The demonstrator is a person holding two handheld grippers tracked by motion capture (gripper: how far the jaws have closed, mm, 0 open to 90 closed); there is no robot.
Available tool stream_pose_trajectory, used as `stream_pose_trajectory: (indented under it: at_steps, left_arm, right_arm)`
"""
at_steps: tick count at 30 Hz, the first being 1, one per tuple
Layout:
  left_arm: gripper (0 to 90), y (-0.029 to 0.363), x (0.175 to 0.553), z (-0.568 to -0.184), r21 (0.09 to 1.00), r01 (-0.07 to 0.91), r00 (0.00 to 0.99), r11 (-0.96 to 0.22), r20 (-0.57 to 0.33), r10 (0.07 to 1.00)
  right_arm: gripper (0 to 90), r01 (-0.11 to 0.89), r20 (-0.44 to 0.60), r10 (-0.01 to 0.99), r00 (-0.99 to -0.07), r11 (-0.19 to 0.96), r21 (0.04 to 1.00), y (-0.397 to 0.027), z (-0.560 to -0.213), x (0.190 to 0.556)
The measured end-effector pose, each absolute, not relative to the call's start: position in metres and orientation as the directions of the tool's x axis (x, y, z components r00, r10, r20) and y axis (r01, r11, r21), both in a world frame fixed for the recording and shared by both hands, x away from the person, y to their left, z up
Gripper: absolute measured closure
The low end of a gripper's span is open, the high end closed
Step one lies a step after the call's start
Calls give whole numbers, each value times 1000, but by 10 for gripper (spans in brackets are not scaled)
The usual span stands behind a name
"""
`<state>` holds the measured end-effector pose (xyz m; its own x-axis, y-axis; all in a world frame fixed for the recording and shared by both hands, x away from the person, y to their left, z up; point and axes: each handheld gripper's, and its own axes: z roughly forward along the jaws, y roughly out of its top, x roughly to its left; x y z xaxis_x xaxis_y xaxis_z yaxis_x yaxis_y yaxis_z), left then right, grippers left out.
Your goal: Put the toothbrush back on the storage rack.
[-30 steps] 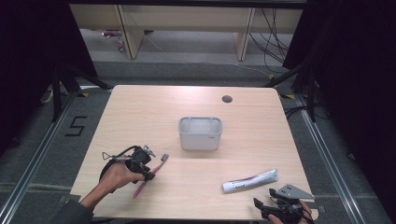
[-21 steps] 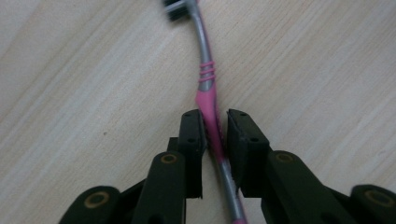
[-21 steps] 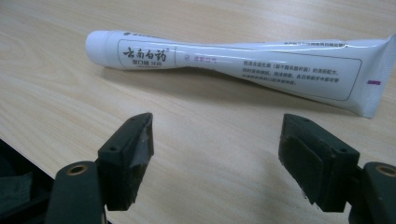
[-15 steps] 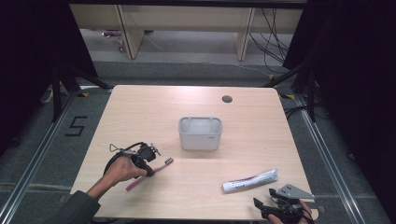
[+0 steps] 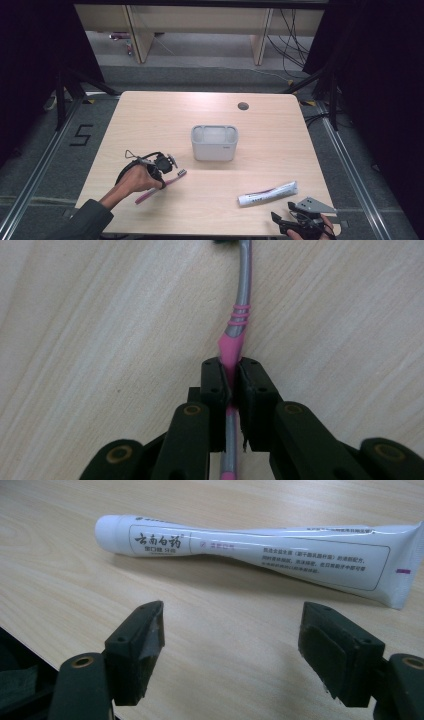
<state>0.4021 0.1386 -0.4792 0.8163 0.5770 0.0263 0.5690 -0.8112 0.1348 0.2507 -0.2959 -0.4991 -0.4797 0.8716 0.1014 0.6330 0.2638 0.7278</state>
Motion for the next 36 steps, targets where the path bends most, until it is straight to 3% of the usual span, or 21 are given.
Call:
stream_pose_trajectory:
  at_steps: [5, 11, 14, 18, 20, 22, 28, 33, 36]
  left_arm:
    - [822, 139, 400, -479, 141, 548, 830, -824, 28, 557]
    - [823, 142, 393, -471, 221, 524, 839, -823, 33, 543]
    - [823, 145, 391, -464, 267, 521, 838, -811, 20, 545]
    - [823, 153, 388, -455, 359, 521, 830, -774, -4, 557]
    - [823, 157, 387, -449, 413, 524, 822, -745, -15, 569]
    - [823, 160, 382, -442, 475, 551, 797, -686, -56, 601]
    - [823, 174, 377, -424, 657, 497, 794, -567, -81, 603]
    - [823, 178, 373, -416, 722, 485, 781, -494, -104, 616]
    - [823, 176, 373, -413, 754, 472, 777, -457, -112, 619]
  right_arm:
    - [272, 634, 103, 873, -477, 261, 728, -296, -499, 251]
    - [272, 660, 148, 879, -453, 219, 719, -293, -499, 250]
    - [272, 634, 100, 876, -472, 259, 729, -296, -499, 251]
    - [272, 631, 96, 875, -475, 263, 730, -297, -499, 251]
    - [272, 659, 145, 876, -460, 227, 717, -294, -499, 249]
    - [272, 631, 108, 872, -478, 256, 732, -296, -499, 251]
    - [272, 649, 132, 876, -463, 234, 724, -294, -499, 250]
    - [272, 631, 100, 874, -476, 260, 731, -296, -499, 251]
    - [272, 661, 139, 880, -455, 229, 714, -294, -499, 249]
